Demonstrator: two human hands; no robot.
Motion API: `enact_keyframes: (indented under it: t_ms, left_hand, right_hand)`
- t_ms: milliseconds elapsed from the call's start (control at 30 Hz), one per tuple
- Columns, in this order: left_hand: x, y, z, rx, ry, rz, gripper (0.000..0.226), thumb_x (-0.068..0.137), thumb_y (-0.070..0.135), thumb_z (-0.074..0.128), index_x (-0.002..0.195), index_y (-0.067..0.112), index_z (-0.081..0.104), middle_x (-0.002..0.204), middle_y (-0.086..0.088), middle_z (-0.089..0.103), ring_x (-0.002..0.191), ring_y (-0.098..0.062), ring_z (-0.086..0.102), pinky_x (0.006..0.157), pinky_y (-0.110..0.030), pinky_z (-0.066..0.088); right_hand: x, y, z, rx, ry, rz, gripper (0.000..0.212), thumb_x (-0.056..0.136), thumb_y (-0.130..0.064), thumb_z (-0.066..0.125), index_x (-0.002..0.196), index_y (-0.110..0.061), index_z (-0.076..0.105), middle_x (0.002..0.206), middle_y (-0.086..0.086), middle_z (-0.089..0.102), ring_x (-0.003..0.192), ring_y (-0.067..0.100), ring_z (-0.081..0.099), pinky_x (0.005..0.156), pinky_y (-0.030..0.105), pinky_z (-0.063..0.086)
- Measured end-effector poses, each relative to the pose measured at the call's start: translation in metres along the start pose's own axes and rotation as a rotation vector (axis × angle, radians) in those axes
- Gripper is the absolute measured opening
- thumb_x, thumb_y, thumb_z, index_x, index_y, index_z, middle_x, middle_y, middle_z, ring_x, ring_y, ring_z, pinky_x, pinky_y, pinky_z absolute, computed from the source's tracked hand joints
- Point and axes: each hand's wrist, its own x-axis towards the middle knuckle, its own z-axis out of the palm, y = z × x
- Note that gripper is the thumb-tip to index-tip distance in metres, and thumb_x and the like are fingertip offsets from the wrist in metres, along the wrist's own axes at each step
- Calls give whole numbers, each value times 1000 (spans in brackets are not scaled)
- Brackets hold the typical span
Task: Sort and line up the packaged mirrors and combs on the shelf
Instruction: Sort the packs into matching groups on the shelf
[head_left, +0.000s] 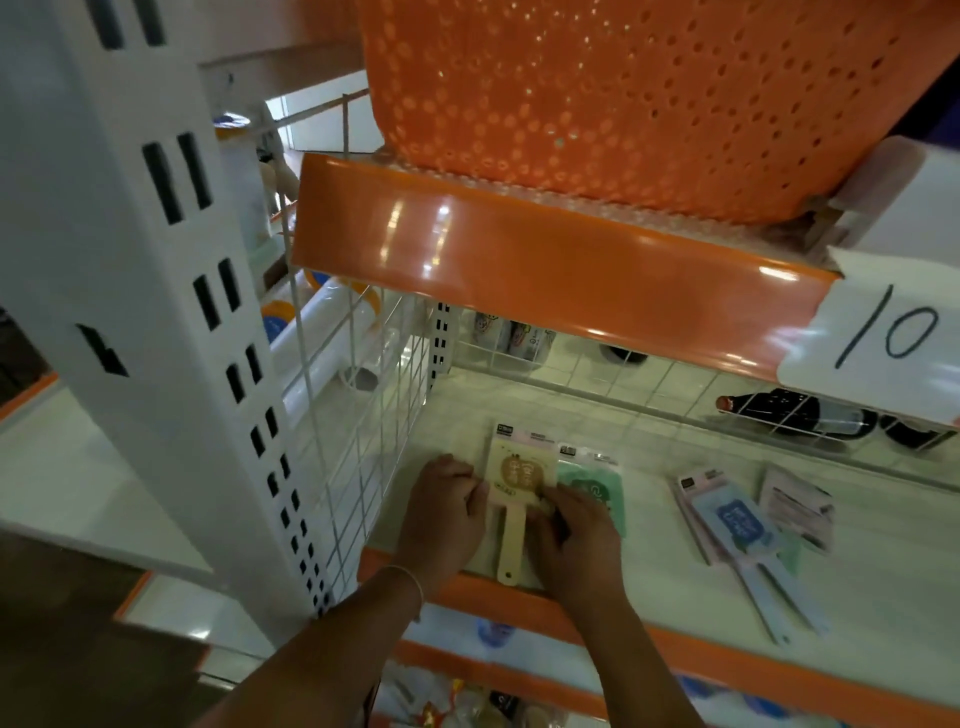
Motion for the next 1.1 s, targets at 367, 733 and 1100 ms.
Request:
enact_keyframes:
  t_ms: [367, 733, 1100]
  left_hand:
    - [-1, 0, -2, -9, -1, 0, 21, 90, 17, 63, 81, 1, 73, 94, -11, 69, 112, -26, 55, 99, -26, 34]
    - [-1, 2, -4, -18, -14, -16, 16, 88, 15, 66, 88, 2, 74, 95, -10, 68, 112, -24, 54, 98, -25, 34]
    - [0, 1, -4, 11, -17, 25, 19, 91, 18, 62, 88, 3, 73, 94, -8, 68, 110, -22, 54, 96, -23, 33]
  right_hand:
    - [-4, 0, 5, -121, 117, -105, 29, 80, -27, 64, 103, -12, 74, 103, 10, 73, 92, 33, 63, 84, 39, 52]
    - [-6, -3, 2, -72, 154, -112, 26, 81, -26, 64, 101, -13, 72, 89, 5, 73, 84, 28, 60, 73, 36, 54]
    - [-6, -3, 3, -78, 200, -147, 23, 80, -22, 69, 100, -12, 72, 88, 5, 73, 82, 27, 59, 73, 34, 51]
